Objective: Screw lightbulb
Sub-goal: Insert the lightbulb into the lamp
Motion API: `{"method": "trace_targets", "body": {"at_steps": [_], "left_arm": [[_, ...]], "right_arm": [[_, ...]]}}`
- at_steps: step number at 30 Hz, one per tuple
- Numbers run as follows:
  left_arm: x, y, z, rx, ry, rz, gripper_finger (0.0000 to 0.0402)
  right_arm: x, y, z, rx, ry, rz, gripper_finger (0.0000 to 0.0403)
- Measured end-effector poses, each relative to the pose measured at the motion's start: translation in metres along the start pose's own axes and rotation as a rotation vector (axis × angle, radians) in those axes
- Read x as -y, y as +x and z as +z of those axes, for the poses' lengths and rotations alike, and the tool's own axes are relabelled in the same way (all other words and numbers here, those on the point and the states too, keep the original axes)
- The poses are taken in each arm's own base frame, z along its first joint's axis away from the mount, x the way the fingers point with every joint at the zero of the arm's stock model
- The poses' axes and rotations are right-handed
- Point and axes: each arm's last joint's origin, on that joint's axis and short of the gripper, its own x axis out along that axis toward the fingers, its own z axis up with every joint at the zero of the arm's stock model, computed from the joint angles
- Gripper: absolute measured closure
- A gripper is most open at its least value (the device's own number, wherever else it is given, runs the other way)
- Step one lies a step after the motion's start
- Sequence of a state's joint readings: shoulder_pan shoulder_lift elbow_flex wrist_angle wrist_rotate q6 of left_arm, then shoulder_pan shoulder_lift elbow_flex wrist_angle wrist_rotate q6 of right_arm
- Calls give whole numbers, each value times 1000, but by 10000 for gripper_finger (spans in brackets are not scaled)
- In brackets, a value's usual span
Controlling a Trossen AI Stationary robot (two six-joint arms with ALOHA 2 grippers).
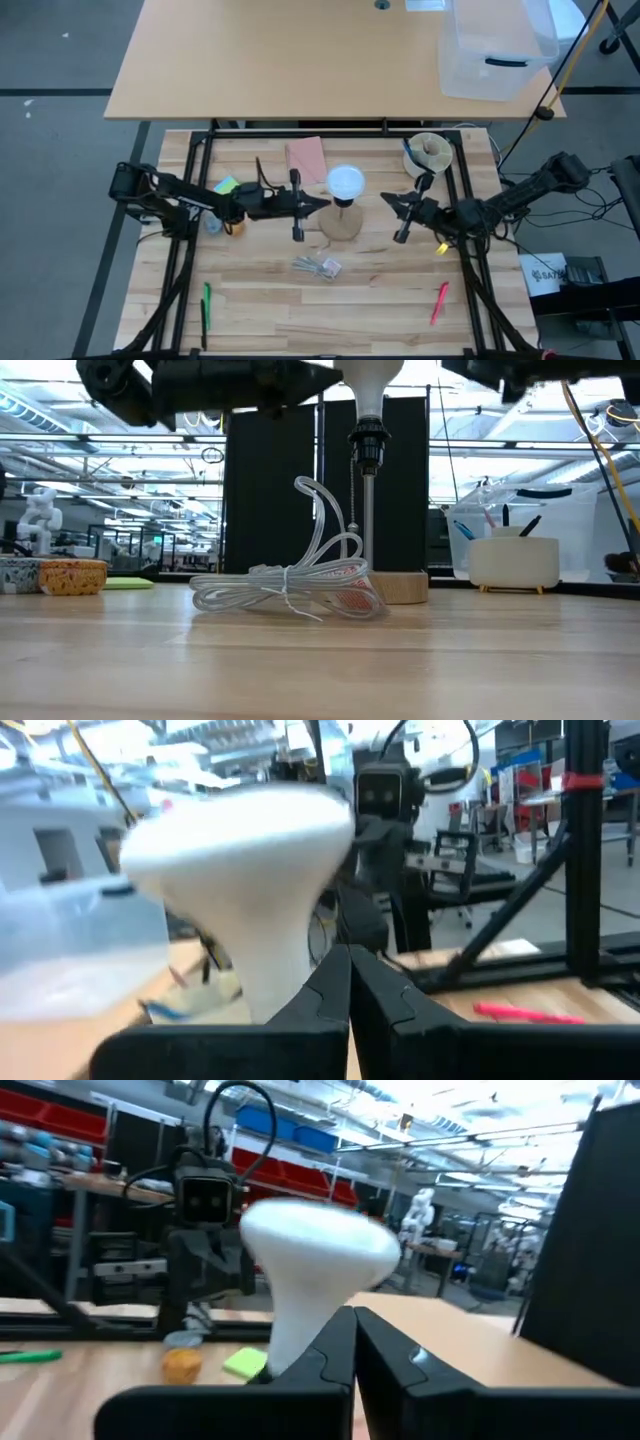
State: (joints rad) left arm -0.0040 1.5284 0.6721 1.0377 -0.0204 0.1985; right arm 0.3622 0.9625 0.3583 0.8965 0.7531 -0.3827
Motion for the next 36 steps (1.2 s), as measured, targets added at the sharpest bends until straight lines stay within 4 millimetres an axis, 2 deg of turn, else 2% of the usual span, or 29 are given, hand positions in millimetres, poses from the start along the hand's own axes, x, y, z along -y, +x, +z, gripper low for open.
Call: {"method": "trace_targets", "body": {"at_steps": [7, 15, 21, 27, 36], "left_arm": [[-3, 8, 18, 58, 46, 13, 402], [2, 9, 20, 59, 55, 1, 402], [8, 5, 30, 53, 112, 71, 402], [-1, -3, 44, 31, 124, 133, 402], [-12, -3, 39, -25, 89, 153, 402]], "right_arm": [[-2, 28, 24, 2, -61, -61, 403], [-3, 52, 21, -53, -89, -111, 403], [-2, 57, 18, -62, -72, -130, 403], [-2, 57, 18, -63, -72, -131, 403], [-2, 56, 18, -62, -63, -130, 403]]}}
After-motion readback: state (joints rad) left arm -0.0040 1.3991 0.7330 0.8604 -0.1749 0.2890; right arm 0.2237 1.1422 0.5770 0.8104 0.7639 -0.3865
